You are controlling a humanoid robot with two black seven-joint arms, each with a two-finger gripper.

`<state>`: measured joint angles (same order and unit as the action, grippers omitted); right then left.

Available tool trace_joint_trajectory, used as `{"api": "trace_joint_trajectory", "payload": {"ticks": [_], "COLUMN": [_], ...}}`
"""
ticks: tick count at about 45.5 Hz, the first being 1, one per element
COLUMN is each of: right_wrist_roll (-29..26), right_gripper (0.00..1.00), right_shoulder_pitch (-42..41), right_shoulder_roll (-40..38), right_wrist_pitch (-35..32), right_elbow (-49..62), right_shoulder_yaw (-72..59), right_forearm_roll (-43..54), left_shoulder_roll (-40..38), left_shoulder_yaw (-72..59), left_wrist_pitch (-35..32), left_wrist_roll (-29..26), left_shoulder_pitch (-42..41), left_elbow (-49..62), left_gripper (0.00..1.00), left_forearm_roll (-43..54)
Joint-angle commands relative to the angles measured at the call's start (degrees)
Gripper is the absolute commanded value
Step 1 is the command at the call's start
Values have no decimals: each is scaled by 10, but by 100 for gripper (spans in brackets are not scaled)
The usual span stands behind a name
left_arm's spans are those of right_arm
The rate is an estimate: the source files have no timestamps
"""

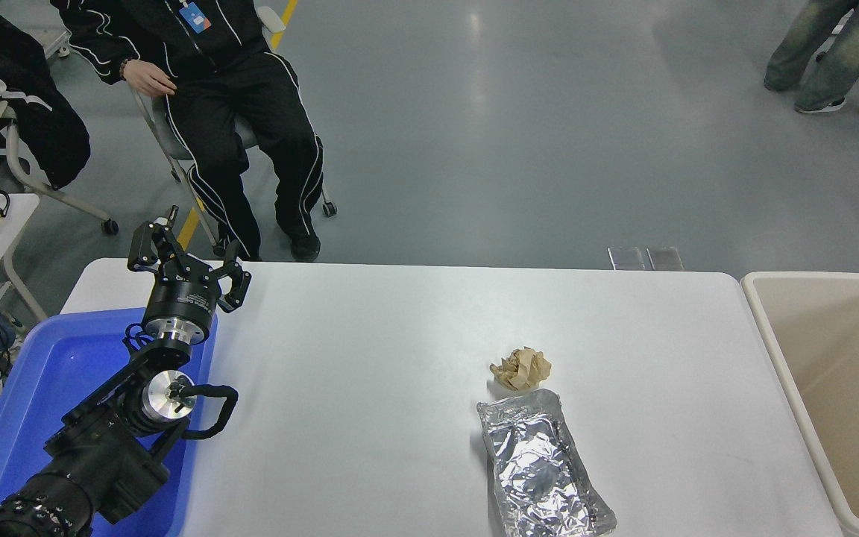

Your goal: Dispose of the paper cup in the dustbin

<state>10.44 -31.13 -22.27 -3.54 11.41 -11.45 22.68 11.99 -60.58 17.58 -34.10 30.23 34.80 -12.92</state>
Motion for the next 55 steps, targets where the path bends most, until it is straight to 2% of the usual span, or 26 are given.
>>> {"api": "trace_joint_trajectory", "payload": {"ticks": [1,3,4,17,25,29,33,35,45,49,55], "right_wrist_roll": [1,1,1,0,1,1,2,2,2,2,2], "right_gripper": [84,97,98,99,99,99,99,99,99,99,99], "right_shoulder_pitch": [5,2,-2,-108,-210,-249,-288,-317,-308,-267,-204], "right_shoulder_roll": [4,5,6,14,0,-21,-56,-91,-142,-138,-106], "right_wrist_pitch": [78,96,102,100,46,28,29,29,26,26,31], "right_elbow": [1,0,-1,0,-3,-16,-99,-175,-388,-455,-516], "right_shoulder_yaw": [1,1,0,5,89,126,191,242,425,493,521], "right_forearm_roll": [-1,-1,-1,-3,-156,-178,-178,-178,-170,-170,-170], "left_shoulder_roll": [0,0,0,0,0,0,0,0,0,0,0], "left_shoulder_yaw": [-1,0,0,0,0,0,0,0,0,-1,-1], "left_wrist_pitch": [0,0,0,0,0,0,0,0,0,0,0], "left_wrist_roll": [0,0,0,0,0,0,0,0,0,0,0], "left_shoulder_pitch": [0,0,0,0,0,0,0,0,0,0,0], "left_elbow": [0,0,0,0,0,0,0,0,0,0,0], "left_gripper": [100,100,100,100,100,100,100,100,100,100,100], "left_forearm_roll": [0,0,0,0,0,0,0,0,0,0,0]}}
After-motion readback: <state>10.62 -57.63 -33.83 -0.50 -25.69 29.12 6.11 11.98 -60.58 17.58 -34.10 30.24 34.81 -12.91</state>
